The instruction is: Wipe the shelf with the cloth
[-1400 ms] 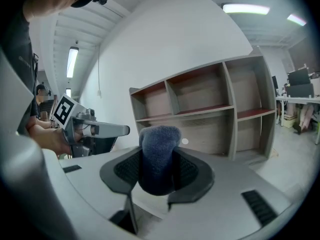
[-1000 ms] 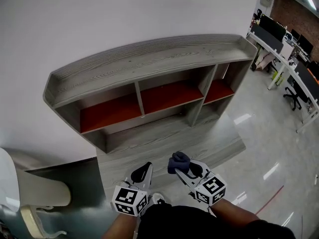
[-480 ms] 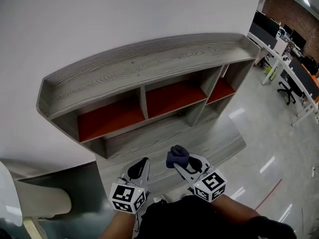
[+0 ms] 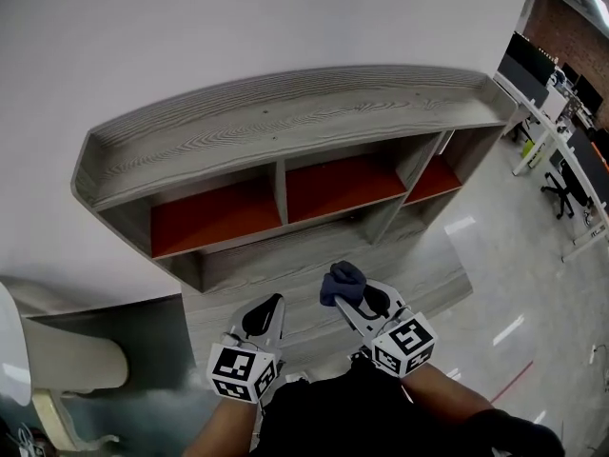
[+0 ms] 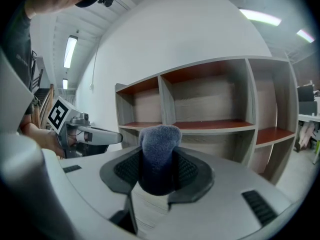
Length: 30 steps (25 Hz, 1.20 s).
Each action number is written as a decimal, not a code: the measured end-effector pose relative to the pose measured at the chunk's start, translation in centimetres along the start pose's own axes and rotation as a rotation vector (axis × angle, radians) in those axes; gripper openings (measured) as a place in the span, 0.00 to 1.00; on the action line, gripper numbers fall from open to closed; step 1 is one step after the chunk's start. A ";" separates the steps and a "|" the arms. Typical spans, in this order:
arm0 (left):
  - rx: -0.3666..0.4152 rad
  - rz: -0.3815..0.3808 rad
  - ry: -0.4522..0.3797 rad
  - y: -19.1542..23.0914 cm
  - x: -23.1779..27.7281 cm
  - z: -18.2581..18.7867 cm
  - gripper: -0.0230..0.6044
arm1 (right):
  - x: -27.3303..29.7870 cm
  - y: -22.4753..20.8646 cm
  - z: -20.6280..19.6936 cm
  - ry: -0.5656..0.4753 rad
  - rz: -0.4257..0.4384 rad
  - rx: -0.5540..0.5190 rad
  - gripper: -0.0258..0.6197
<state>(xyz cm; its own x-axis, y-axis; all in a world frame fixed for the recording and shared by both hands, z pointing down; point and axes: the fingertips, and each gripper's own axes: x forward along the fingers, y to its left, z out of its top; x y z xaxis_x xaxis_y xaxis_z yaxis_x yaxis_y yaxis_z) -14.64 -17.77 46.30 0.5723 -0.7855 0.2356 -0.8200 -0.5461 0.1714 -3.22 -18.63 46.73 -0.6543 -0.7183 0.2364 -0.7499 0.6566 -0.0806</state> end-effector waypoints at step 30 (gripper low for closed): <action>0.006 0.223 -0.015 -1.5 0.9 1.5 0.05 | 10.4 -7.1 14.3 -0.201 0.048 -0.271 0.28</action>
<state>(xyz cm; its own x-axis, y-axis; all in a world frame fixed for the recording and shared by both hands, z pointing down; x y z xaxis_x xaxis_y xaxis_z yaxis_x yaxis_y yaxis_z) -12.90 -18.11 44.78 0.3762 -0.8914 0.2528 -0.9265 -0.3597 0.1105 -6.08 -34.06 35.86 -0.7143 -0.6987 0.0406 -0.6826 0.7083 0.1800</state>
